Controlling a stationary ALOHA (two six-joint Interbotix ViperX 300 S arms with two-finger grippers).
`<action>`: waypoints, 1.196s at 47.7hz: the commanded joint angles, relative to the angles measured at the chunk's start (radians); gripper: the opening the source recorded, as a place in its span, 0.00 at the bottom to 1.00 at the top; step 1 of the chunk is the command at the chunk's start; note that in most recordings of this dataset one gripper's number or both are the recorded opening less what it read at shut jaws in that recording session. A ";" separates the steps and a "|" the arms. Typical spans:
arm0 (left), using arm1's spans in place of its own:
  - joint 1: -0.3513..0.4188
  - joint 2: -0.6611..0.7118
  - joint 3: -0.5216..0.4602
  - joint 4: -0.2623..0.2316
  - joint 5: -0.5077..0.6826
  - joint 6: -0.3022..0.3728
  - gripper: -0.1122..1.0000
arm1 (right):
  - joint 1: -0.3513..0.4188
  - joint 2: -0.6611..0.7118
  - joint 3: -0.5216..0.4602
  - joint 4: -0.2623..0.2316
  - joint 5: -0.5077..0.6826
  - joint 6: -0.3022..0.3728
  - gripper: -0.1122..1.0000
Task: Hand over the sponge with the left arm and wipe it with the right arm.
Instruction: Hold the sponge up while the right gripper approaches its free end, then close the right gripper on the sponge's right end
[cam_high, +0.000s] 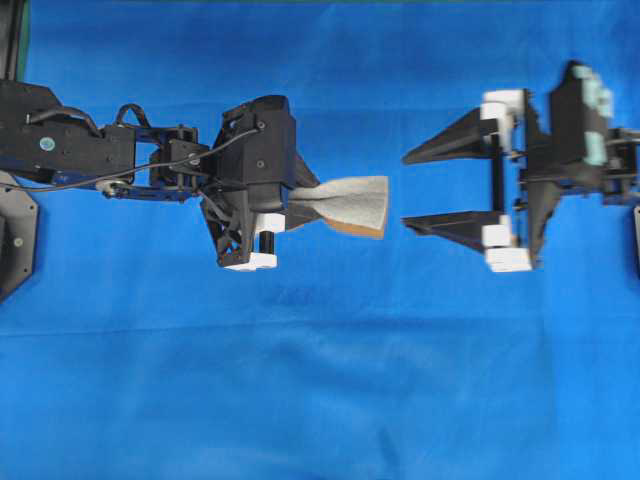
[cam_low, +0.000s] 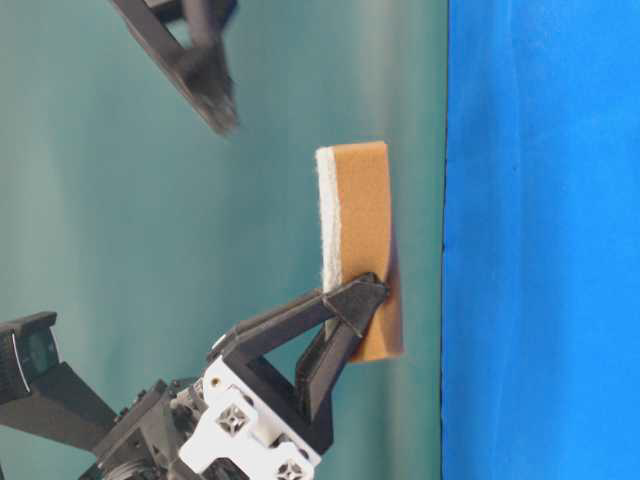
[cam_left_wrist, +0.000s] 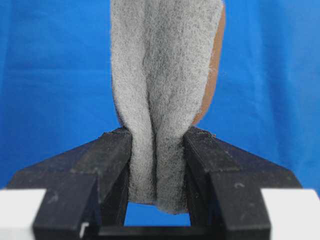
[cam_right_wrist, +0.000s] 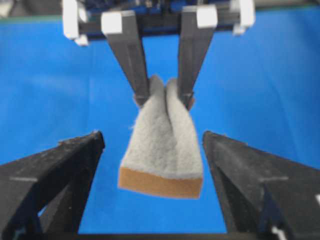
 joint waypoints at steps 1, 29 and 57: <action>-0.003 -0.021 -0.011 0.000 -0.005 0.002 0.31 | -0.008 0.044 -0.060 0.003 0.020 0.008 0.77; -0.008 -0.021 -0.011 0.002 -0.003 0.006 0.30 | -0.020 0.270 -0.215 0.003 0.155 0.014 0.77; -0.011 -0.018 -0.015 0.003 -0.008 0.006 0.26 | -0.020 0.264 -0.212 -0.014 0.166 -0.014 0.34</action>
